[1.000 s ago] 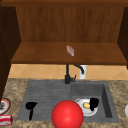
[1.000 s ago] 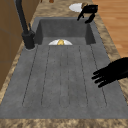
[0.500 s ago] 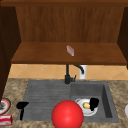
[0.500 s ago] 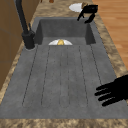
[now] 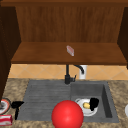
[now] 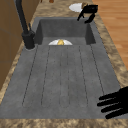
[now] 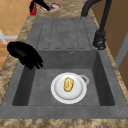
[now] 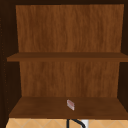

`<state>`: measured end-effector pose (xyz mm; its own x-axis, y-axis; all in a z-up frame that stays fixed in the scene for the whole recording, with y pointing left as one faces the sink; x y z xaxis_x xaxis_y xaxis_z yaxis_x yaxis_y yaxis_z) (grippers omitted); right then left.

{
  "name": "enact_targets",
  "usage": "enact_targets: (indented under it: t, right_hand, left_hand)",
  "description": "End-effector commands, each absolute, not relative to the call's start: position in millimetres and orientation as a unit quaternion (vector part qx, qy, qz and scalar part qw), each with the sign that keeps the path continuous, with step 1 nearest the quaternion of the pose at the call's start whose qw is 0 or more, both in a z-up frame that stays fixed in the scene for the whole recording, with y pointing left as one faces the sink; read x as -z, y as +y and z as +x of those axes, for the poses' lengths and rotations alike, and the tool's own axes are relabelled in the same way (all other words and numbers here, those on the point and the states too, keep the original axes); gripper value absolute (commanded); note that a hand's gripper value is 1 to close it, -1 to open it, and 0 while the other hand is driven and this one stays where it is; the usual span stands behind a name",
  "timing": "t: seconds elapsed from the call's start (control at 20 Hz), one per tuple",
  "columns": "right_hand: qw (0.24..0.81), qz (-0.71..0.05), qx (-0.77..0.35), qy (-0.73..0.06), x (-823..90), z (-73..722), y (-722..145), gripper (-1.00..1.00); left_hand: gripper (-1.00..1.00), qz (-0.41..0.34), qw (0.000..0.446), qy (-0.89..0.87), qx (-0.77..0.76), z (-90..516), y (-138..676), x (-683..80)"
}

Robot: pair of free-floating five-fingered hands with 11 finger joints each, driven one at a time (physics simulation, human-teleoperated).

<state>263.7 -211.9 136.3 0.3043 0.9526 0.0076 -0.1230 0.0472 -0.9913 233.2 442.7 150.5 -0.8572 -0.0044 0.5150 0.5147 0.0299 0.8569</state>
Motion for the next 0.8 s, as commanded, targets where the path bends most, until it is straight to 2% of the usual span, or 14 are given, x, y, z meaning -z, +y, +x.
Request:
enact_targets:
  t: [0.0, 0.75]
  right_hand:
    - [0.609, -0.530, -0.442, -0.391, -136, 264, -212, 0.00]
    - [0.609, -0.530, -0.442, -0.391, -136, 264, -212, 0.00]
  left_hand:
    - [-1.00, -0.190, 0.197, -0.692, 0.668, 233, 455, -151]
    - [-1.00, -0.198, 0.210, -0.725, 0.625, 187, 519, -152]
